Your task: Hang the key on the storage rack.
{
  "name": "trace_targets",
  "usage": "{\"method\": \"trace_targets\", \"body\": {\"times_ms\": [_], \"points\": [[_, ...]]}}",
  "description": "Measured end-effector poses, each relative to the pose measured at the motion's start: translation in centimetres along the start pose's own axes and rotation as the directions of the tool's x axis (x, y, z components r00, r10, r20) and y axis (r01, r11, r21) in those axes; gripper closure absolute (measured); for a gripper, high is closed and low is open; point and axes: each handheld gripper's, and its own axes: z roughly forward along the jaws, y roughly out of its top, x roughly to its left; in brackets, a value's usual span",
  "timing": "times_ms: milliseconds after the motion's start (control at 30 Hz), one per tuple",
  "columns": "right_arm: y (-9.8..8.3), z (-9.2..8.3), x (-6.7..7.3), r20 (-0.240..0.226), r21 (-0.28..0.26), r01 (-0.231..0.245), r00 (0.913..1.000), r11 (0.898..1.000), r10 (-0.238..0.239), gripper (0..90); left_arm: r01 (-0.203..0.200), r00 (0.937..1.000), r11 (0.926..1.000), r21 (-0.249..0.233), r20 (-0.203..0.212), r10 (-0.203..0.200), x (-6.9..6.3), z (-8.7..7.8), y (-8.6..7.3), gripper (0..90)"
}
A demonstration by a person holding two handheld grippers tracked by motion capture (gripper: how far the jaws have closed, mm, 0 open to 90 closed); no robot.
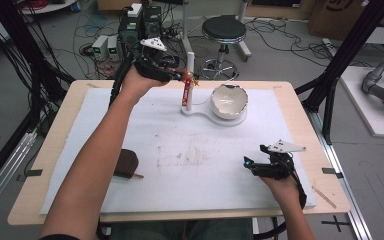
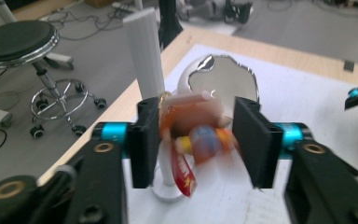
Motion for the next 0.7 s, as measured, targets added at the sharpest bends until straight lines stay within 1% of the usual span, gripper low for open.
{"method": "trace_targets", "body": {"times_ms": [33,67,133,233,267,333,367,400,433,467,500,600,633,700], "points": [[0.0,0.0,0.0,0.0,0.0,0.0,1.0,1.0,0.0,19.3,0.0,1.0,1.0,0.0,0.0,0.0,0.0,0.0,0.0,49.4],[0.0,0.0,-0.1,0.0,-0.001,0.001,1.0,1.0,-0.001,19.3,0.011,0.9999,0.9999,-0.005,-0.006,-0.011,-0.1,-0.2,-0.1,49.2],[0.0,0.0,-0.1,-0.002,-0.003,-0.001,1.0,1.0,0.001,19.3,0.007,1.0,1.0,-0.006,-0.005,-0.007,-0.1,-0.4,-0.1,48.9],[0.0,-0.1,-0.1,-0.001,-0.003,0.002,1.0,1.0,-0.002,19.3,0.002,1.0,0.9999,-0.015,0.005,-0.002,-0.5,-1.0,-0.2,48.4],[0.1,0.0,-0.1,-0.001,-0.004,0.001,1.0,1.0,-0.001,19.3,-0.004,0.9999,0.9998,-0.021,0.01,0.004,-0.9,-1.5,-0.3,48.0],[0.2,0.0,-0.1,-0.004,-0.007,0.001,1.0,1.0,-0.001,19.3,-0.005,0.9999,0.9997,-0.024,0.016,0.005,-1.0,-1.7,-0.4,48.2],[0.2,0.0,-0.1,-0.004,-0.007,0.001,1.0,1.0,-0.001,19.3,-0.006,0.9998,0.9999,-0.013,0.021,0.006,-1.2,-2.0,-0.5,48.2],[0.2,0.1,0.0,-0.006,-0.01,0.005,1.0,1.0,-0.005,19.3,-0.011,0.9996,0.9998,-0.017,0.028,0.011,-1.7,-2.5,-0.9,48.1],[0.2,0.1,0.0,-0.006,-0.01,0.005,1.0,1.0,-0.005,19.3,-0.011,0.9996,0.9998,-0.017,0.028,0.011,-1.7,-2.5,-0.9,48.1],[0.3,0.1,0.1,-0.006,-0.008,0.006,1.0,1.0,-0.006,19.3,-0.01,0.9993,0.9998,-0.017,0.035,0.011,-2.1,-2.9,-1.4,48.1],[0.3,0.1,0.1,-0.006,-0.008,0.006,1.0,1.0,-0.006,19.3,-0.01,0.9993,0.9998,-0.017,0.035,0.011,-2.1,-2.9,-1.4,48.1],[0.4,0.1,0.3,-0.011,-0.011,0.008,0.9999,1.0,-0.008,19.3,-0.005,0.9987,1.0,-0.004,0.05,0.005,-2.8,-3.3,-2.5,46.9],[0.4,0.1,0.3,-0.011,-0.011,0.008,0.9999,1.0,-0.008,19.3,0.004,0.9986,1.0,-0.003,0.053,-0.004,-3.1,-3.4,-3.0,46.9],[0.5,0.1,0.3,-0.011,-0.011,0.011,0.9999,1.0,-0.011,19.3,0.008,0.998,1.0,-0.005,0.063,-0.008,-3.5,-3.7,-3.8,46.6]]}}
